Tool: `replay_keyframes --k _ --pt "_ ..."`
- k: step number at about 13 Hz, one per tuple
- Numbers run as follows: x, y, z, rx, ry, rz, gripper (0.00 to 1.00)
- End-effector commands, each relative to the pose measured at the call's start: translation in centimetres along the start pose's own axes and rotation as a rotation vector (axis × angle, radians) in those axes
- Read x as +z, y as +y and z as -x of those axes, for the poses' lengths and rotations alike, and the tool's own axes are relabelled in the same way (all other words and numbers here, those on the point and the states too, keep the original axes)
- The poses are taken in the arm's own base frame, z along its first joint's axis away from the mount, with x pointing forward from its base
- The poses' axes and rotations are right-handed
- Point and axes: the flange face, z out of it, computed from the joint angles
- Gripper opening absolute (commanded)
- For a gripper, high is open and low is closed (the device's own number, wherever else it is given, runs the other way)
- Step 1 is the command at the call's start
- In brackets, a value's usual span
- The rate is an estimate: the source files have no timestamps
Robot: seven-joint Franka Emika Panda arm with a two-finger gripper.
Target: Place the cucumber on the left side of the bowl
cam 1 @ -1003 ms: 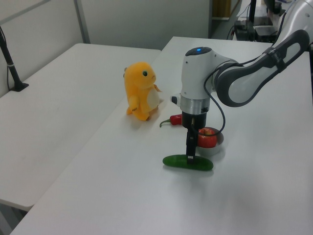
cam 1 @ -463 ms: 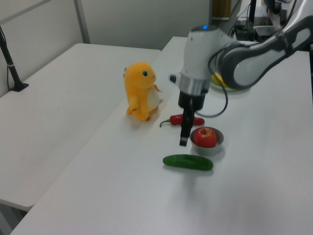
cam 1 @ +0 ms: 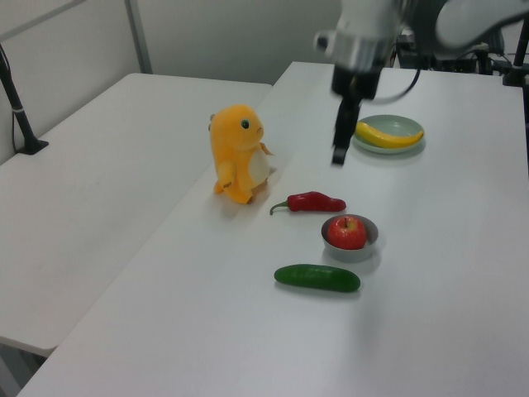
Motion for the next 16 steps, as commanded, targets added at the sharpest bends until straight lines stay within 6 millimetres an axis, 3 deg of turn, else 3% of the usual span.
replay_keyframes --k 1,3,5,7,10,12,16 --pt "-6.6 4.0 4.2 0.099 -0.070 0.048 1.00" --pt "-10.5 8.2 7.3 0.132 -0.136 0.080 1.00" --pt "-12.0 13.1 8.7 0.173 -0.186 0.030 1.00" --pt "-11.8 16.5 8.8 0.120 -0.197 0.007 1.00" --pt "-9.4 18.4 6.5 0.023 -0.121 -0.007 1.00" --pt "-9.2 20.1 5.3 0.019 -0.052 -0.002 1.00" --pt "-8.5 20.3 4.6 0.020 -0.048 0.008 1.00"
